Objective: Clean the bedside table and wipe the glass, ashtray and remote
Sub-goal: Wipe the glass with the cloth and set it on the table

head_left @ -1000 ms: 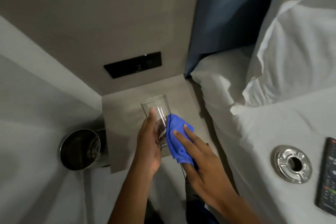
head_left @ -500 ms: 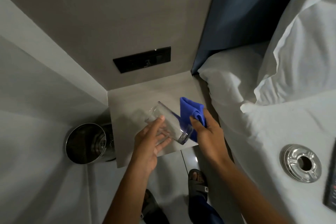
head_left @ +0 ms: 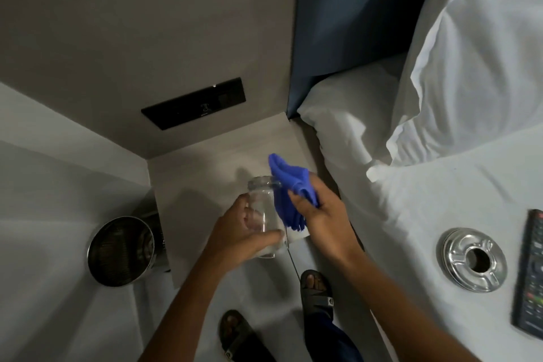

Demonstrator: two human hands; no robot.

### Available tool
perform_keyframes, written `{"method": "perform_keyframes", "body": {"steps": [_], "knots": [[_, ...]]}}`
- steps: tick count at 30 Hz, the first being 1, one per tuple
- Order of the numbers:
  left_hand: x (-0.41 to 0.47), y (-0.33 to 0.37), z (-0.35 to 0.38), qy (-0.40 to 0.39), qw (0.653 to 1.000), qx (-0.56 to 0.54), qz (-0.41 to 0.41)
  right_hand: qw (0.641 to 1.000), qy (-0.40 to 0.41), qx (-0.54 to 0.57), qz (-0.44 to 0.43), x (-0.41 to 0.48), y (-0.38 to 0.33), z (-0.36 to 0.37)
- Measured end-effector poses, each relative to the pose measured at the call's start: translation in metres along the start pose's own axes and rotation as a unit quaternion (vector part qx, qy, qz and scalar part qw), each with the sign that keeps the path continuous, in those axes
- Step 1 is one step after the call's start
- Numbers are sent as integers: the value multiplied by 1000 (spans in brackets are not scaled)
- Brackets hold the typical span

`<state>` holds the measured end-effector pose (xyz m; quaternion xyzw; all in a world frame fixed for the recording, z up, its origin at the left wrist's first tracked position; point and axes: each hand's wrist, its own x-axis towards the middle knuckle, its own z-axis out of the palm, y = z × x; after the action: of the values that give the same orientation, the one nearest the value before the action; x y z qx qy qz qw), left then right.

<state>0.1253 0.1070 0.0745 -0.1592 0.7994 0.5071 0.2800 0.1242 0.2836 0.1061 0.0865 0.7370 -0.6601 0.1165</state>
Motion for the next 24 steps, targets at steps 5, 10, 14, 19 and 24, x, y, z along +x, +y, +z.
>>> {"method": "perform_keyframes", "body": {"steps": [5, 10, 14, 19, 24], "knots": [[26, 7, 8, 30, 958, 262, 110, 886, -102, -427, -146, 29, -10, -11], [74, 4, 19, 55, 983, 159, 77, 855, -96, -494, -125, 46, -4, -18], [124, 4, 30, 90, 984, 143, 59, 892, -22, -445, -74, 57, 20, -39], [191, 8, 42, 148, 976, 142, 76, 951, 55, -303, 42, 69, 50, -49], [246, 21, 51, 209, 969, 103, 80, 972, 70, -206, 88, 67, 72, -63]]}}
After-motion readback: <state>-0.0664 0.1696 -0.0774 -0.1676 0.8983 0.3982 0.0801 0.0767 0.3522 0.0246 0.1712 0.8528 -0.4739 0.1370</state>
